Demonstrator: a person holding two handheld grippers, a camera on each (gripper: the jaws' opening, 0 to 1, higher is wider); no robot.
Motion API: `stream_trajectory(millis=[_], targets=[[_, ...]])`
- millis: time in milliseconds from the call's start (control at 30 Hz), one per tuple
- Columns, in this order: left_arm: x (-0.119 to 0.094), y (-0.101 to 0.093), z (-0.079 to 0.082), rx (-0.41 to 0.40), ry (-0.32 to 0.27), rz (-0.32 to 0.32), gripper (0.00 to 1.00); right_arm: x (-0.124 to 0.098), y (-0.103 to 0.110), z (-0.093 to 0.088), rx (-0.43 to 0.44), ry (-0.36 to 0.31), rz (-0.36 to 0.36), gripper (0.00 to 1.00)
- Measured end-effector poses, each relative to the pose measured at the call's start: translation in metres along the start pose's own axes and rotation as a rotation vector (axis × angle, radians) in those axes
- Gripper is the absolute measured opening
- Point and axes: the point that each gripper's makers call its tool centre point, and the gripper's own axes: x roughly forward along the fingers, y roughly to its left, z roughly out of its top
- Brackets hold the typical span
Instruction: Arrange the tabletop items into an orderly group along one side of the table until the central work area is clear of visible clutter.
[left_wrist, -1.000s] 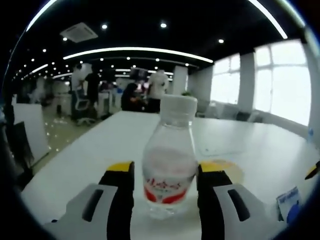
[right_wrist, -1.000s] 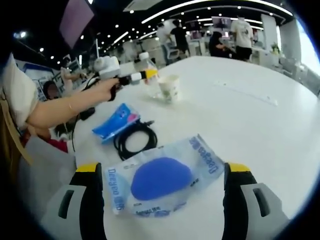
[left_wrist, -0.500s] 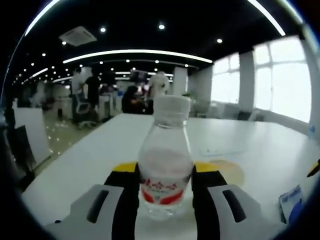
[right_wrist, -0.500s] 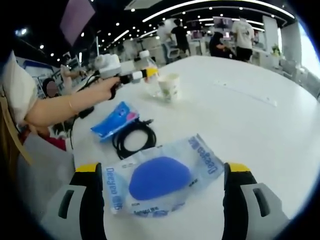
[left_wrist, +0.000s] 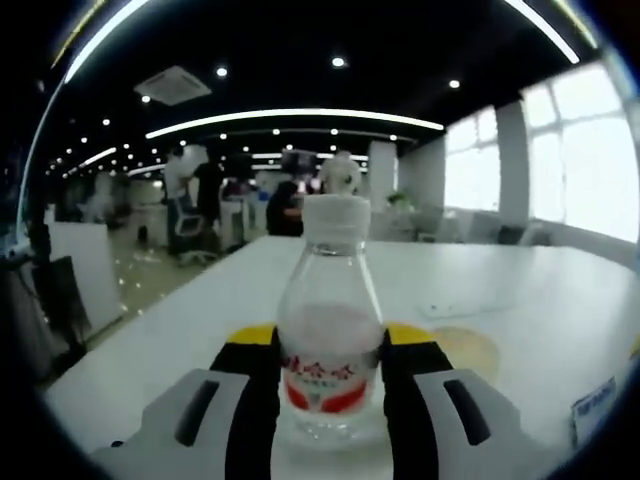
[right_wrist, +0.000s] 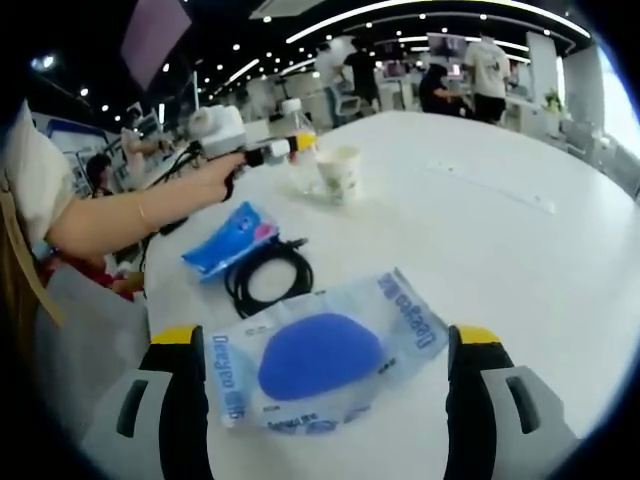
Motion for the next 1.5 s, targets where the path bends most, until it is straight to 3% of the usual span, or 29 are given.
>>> stream_trajectory(millis=[367, 733, 933, 1000, 1500], targets=[[-0.005, 0.001, -0.002, -0.008, -0.007, 0.034, 0.37, 0.001, 0.002, 0.000, -0.004, 0.006, 0.003, 0.99], [-0.005, -0.003, -0.001, -0.035, 0.009, 0.006, 0.41, 0.001, 0.002, -0.001, -0.002, 0.009, 0.006, 0.99], [-0.008, -0.002, -0.002, -0.046, 0.020, 0.014, 0.59, 0.001, 0.002, 0.002, 0.005, -0.005, 0.007, 0.99], [-0.009, -0.002, -0.004, -0.052, 0.034, 0.011, 0.59, 0.000, 0.001, 0.003, 0.007, -0.012, 0.006, 0.99], [-0.025, 0.001, -0.005, -0.030, 0.074, -0.045, 0.97, -0.002, 0.002, 0.010, 0.019, -0.045, 0.015, 0.99]])
